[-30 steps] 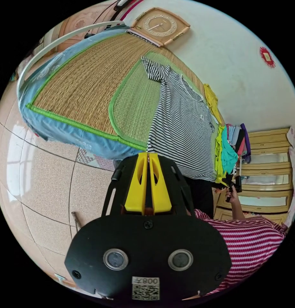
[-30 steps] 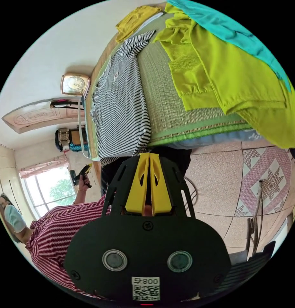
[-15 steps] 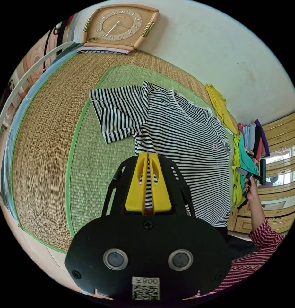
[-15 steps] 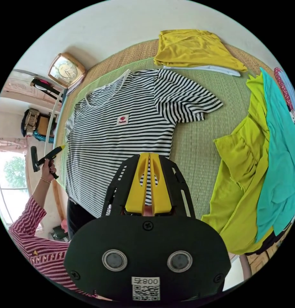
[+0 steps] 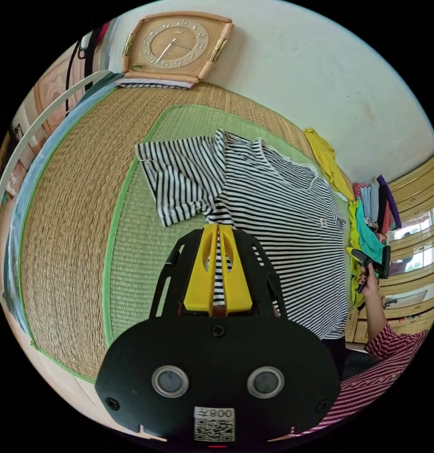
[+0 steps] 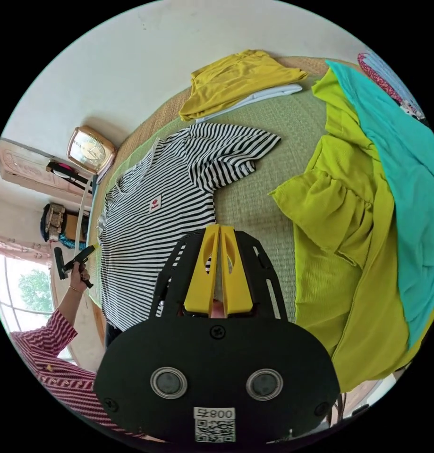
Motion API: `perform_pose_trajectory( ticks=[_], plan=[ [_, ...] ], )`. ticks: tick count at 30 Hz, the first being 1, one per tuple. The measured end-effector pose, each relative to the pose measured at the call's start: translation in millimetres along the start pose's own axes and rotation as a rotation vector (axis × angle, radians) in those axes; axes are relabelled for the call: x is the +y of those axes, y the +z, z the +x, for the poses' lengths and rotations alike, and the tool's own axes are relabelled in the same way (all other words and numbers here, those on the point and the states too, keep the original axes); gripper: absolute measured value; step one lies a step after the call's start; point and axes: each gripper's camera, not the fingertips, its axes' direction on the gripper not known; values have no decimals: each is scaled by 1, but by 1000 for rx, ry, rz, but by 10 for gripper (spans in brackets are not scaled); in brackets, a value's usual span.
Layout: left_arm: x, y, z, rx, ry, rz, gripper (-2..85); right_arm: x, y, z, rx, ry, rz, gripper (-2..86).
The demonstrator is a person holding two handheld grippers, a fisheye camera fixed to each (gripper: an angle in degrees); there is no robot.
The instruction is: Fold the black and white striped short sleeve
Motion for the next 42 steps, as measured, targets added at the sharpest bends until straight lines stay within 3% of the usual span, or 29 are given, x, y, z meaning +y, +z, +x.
perform_pose_trajectory(
  ticks=[11,19,24,31,37,42],
  plan=[
    [-87,207,269,294,558,-162,42,-19,7,-5,176,-15,200,85],
    [-133,352,435,277,803,-228,60,-13,26,-11,246,-77,205,71],
    [-137,440,504,100,952,-271,69,-17,27,-4,261,-78,201,49],
    [-151,483,509,27,948,-241,29,-27,25,26,111,-43,194,13],
    [-202,452,451,305,682,-115,16,-24,5,42,31,-78,280,3],
    [-237,429,347,512,377,-39,15,-23,-19,43,-137,-189,373,1]
  ],
)
